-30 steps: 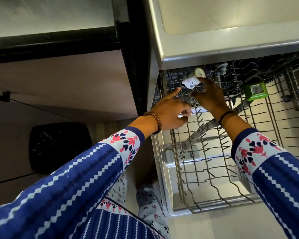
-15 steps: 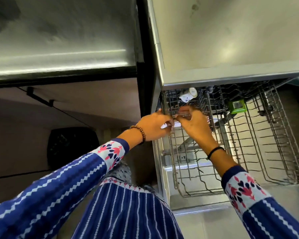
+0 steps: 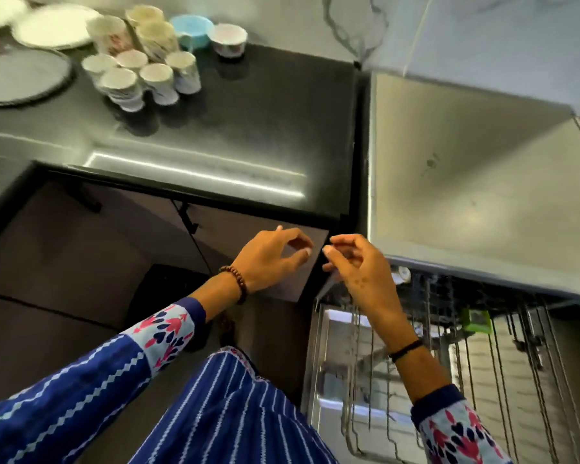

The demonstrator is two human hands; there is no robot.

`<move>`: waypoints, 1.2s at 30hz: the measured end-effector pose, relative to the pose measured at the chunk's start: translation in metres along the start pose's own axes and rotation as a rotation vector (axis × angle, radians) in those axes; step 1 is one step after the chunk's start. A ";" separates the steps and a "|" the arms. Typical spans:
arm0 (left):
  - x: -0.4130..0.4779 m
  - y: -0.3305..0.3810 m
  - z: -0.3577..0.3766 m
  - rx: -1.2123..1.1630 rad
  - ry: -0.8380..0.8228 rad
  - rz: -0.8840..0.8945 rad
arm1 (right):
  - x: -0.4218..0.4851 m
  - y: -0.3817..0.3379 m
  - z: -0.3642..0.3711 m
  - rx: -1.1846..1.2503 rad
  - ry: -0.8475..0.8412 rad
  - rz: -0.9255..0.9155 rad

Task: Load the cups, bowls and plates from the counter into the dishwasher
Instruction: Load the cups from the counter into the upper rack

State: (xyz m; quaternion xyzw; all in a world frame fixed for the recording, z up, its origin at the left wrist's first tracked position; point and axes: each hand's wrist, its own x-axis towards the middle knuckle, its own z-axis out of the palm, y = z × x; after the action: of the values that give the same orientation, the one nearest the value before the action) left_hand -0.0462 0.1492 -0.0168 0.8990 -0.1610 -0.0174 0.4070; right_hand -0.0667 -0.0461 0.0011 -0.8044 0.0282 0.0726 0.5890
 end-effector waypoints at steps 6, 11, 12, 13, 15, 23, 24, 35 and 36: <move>0.010 -0.018 -0.056 -0.052 0.173 -0.087 | 0.041 -0.052 0.042 0.019 -0.070 -0.069; 0.023 -0.049 -0.099 -0.125 0.280 -0.150 | 0.086 -0.087 0.089 0.011 -0.125 -0.081; 0.025 -0.057 -0.107 -0.142 0.307 -0.169 | 0.097 -0.094 0.100 -0.003 -0.141 -0.086; 0.027 -0.066 -0.115 -0.158 0.330 -0.190 | 0.107 -0.100 0.111 -0.020 -0.157 -0.092; 0.031 -0.084 -0.131 -0.190 0.358 -0.231 | 0.125 -0.111 0.132 -0.051 -0.183 -0.096; 0.054 -0.166 -0.207 -0.287 0.520 -0.388 | 0.210 -0.153 0.219 -0.132 -0.269 -0.073; 0.056 -0.177 -0.216 -0.289 0.543 -0.403 | 0.220 -0.157 0.230 -0.136 -0.284 -0.061; 0.088 -0.270 -0.284 -0.615 0.707 -0.520 | 0.295 -0.165 0.348 0.032 -0.418 0.039; 0.091 -0.275 -0.284 -0.654 0.709 -0.507 | 0.297 -0.163 0.355 0.050 -0.424 0.039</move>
State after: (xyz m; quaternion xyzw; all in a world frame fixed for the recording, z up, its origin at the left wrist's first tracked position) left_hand 0.1619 0.4975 -0.0205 0.6868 0.2214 0.1399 0.6780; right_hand 0.2179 0.3534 0.0049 -0.7556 -0.0793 0.2509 0.5999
